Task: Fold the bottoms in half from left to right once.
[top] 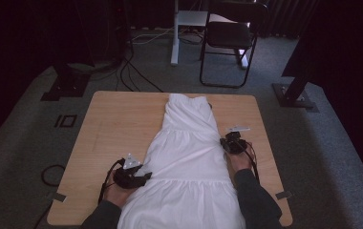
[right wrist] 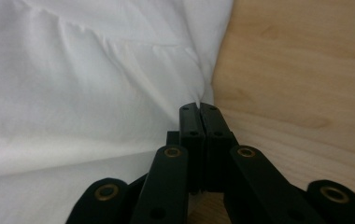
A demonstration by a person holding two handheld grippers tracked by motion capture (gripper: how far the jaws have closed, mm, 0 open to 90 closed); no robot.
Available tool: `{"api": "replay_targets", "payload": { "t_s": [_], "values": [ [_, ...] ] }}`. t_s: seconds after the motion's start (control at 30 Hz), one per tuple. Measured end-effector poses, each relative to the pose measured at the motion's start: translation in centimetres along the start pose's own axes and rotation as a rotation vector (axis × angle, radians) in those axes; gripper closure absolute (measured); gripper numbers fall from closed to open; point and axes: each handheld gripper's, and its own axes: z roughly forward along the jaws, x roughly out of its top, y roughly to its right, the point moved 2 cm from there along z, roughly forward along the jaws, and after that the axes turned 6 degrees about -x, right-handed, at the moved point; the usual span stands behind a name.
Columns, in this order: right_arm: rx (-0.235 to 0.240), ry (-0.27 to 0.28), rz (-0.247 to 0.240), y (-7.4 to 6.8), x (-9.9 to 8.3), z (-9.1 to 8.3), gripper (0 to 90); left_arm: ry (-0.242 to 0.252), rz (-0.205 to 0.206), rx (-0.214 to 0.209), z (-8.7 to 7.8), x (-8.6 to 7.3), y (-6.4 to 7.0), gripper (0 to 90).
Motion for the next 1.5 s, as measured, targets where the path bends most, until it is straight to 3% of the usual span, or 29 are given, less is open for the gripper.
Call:
{"api": "replay_targets", "payload": {
  "t_s": [0.13,0.23,0.43,0.57,0.7,0.8,0.83,0.93,1.03,1.27,1.4,1.47,1.5],
  "values": [
    [-0.007,-0.005,-0.018,-0.1,0.1,0.0,88.3,0.054,-0.001,0.016,-0.8,3.0,-1.2,44.2],
    [0.002,-0.011,-0.002,0.0,0.1,0.0,88.1,0.065,-0.009,0.022,-0.1,5.3,-2.4,43.7],
    [0.028,-0.014,0.022,0.4,0.1,0.1,88.0,0.054,-0.008,0.034,3.6,9.4,-3.8,40.2],
    [0.031,-0.010,0.020,0.4,0.1,0.1,88.0,0.032,-0.008,0.074,7.3,10.7,-4.5,39.0],
    [0.043,-0.002,0.034,0.6,0.0,0.1,88.0,-0.043,-0.009,0.104,10.1,10.3,-4.9,42.3],
    [0.049,0.004,0.042,0.6,-0.1,0.1,88.0,-0.045,-0.016,0.090,10.1,9.6,-4.9,60.8],
    [0.050,0.005,0.044,0.6,-0.2,0.1,88.1,-0.048,-0.013,0.098,10.0,9.4,-4.8,71.0],
    [0.059,0.007,0.044,0.3,-0.5,-0.2,88.0,-0.039,-0.022,0.084,9.2,8.5,-4.4,82.1],
    [0.071,0.020,0.034,-0.4,-1.5,-1.1,88.0,-0.028,-0.043,0.060,7.9,7.0,-3.7,83.3],
    [0.121,0.012,-0.059,-3.1,-5.9,-5.5,87.8,-0.041,0.005,0.044,4.0,2.7,0.0,82.9],
    [0.159,-0.020,-0.102,-4.3,-8.1,-8.0,86.9,-0.034,0.038,0.031,2.7,1.0,1.7,81.8],
    [0.186,-0.054,-0.117,-4.5,-8.3,-8.7,79.5,-0.031,0.044,0.035,2.6,0.9,1.8,80.8],
    [0.186,-0.034,-0.128,-4.4,-7.9,-9.1,75.4,-0.035,0.049,0.036,2.7,1.0,1.7,79.9]
  ]
}}
